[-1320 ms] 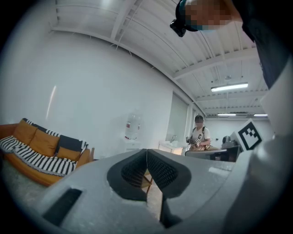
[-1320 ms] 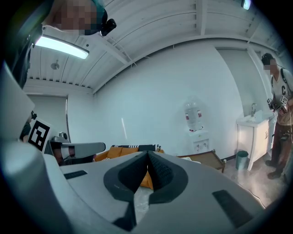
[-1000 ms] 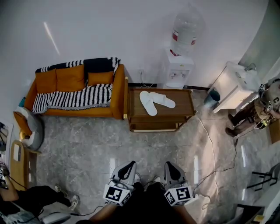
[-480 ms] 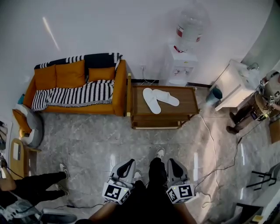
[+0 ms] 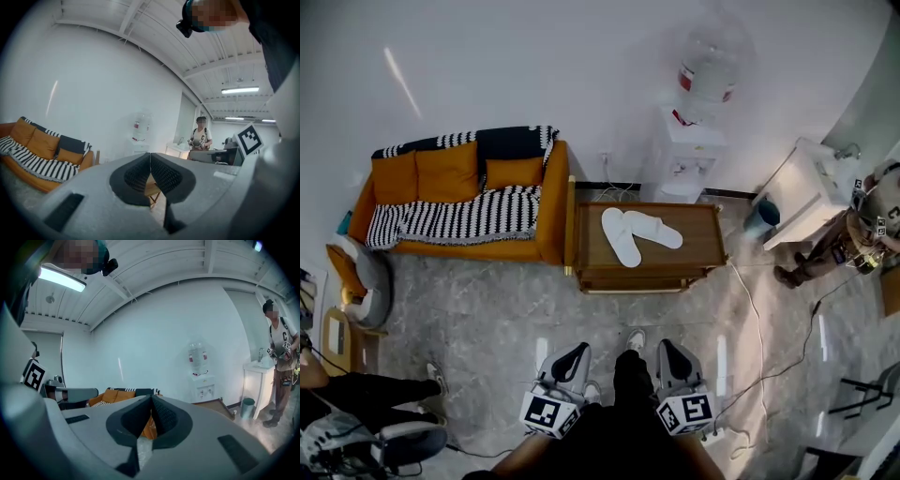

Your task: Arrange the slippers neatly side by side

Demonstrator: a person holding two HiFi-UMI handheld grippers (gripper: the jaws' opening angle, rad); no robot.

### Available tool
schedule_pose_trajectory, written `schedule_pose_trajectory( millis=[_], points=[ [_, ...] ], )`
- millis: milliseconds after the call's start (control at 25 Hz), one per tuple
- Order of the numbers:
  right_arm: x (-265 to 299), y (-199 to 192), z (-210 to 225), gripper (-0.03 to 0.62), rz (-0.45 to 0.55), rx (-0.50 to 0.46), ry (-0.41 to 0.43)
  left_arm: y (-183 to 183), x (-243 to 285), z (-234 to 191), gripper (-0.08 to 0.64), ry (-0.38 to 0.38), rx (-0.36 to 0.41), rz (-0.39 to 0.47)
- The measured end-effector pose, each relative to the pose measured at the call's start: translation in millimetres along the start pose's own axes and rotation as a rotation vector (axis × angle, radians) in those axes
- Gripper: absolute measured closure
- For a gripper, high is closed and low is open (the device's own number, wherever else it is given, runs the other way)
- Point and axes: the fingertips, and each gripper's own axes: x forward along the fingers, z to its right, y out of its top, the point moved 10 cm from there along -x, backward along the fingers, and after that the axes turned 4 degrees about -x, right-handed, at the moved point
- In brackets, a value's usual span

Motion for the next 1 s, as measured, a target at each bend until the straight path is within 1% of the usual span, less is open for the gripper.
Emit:
schedule_pose_trajectory(
  millis=[320, 600, 840, 1000],
  points=[
    [64, 17, 70, 0.580, -0.026, 0.001, 0.033, 24, 98, -4, 0.543, 0.007, 0.012, -0.003],
    [116, 32, 136, 0.580, -0.057, -0.002, 0.103, 41, 173, 2, 0.543, 0.058, -0.006, -0.009],
    [154, 42, 183, 0.580, -0.062, -0.018, 0.163, 45, 224, 9, 0.543, 0.102, -0.018, -0.008],
    [173, 44, 205, 0.580, -0.090, -0.039, 0.188, 46, 243, 11, 0.543, 0.125, -0.020, -0.011]
  ],
)
